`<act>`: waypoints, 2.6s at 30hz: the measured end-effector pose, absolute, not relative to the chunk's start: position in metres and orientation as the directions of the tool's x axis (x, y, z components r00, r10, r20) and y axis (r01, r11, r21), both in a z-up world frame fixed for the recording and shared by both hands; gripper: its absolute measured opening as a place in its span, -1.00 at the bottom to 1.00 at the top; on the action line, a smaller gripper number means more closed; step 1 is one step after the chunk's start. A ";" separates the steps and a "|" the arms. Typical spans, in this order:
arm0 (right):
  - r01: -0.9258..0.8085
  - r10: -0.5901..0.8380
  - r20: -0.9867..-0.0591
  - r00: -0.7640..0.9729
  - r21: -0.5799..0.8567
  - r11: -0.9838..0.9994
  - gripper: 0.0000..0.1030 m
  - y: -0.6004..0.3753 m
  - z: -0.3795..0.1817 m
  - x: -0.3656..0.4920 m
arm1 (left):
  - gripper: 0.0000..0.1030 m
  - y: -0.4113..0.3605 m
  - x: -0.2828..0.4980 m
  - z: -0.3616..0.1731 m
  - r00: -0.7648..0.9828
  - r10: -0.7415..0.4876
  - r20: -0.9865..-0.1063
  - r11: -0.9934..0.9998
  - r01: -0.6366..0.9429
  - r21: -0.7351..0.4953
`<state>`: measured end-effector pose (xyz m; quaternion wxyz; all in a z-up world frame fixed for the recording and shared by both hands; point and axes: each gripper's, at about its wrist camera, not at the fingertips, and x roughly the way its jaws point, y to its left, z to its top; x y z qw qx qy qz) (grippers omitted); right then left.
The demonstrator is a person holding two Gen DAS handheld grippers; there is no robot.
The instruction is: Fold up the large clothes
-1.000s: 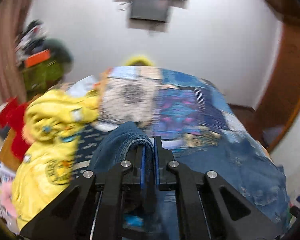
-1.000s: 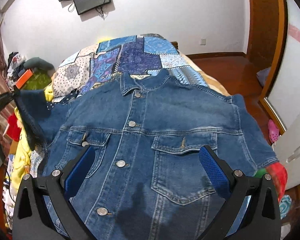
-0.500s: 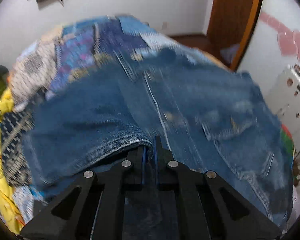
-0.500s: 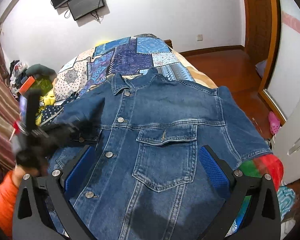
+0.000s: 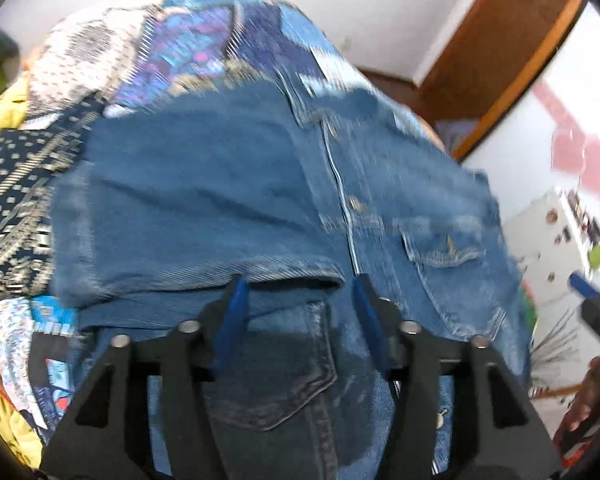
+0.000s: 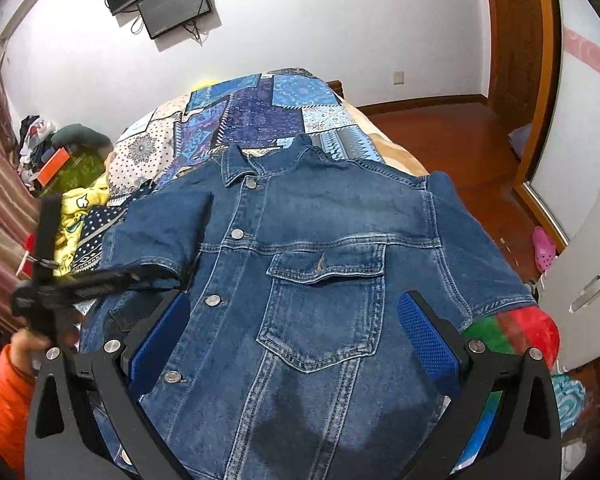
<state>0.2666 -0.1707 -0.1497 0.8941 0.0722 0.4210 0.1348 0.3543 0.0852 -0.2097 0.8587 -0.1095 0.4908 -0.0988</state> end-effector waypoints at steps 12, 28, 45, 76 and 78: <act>-0.181 0.288 -0.754 0.590 0.224 0.958 1.00 -0.162 -0.161 0.272 | 0.80 0.202 0.340 -0.241 0.545 -0.470 -0.694 0.713 -0.229 -0.662; -0.143 0.264 -0.791 0.551 0.222 0.964 1.00 -0.165 -0.180 0.287 | 0.80 0.231 0.365 -0.282 0.564 -0.524 -0.639 0.554 -0.344 -0.758; -0.158 0.257 -0.801 0.541 0.203 0.966 1.00 -0.160 -0.184 0.285 | 0.75 0.234 0.359 -0.292 0.568 -0.548 -0.614 0.502 -0.363 -0.785; -0.022 0.201 -0.782 0.591 0.233 0.972 1.00 -0.234 -0.180 0.271 | -0.75 0.105 0.427 -0.117 0.681 -0.171 -0.712 0.953 -0.069 -0.295; -0.007 0.201 -0.783 0.589 0.244 0.970 1.00 -0.242 -0.182 0.269 | -0.75 0.069 0.435 -0.106 0.693 -0.216 -0.688 0.953 -0.005 -0.304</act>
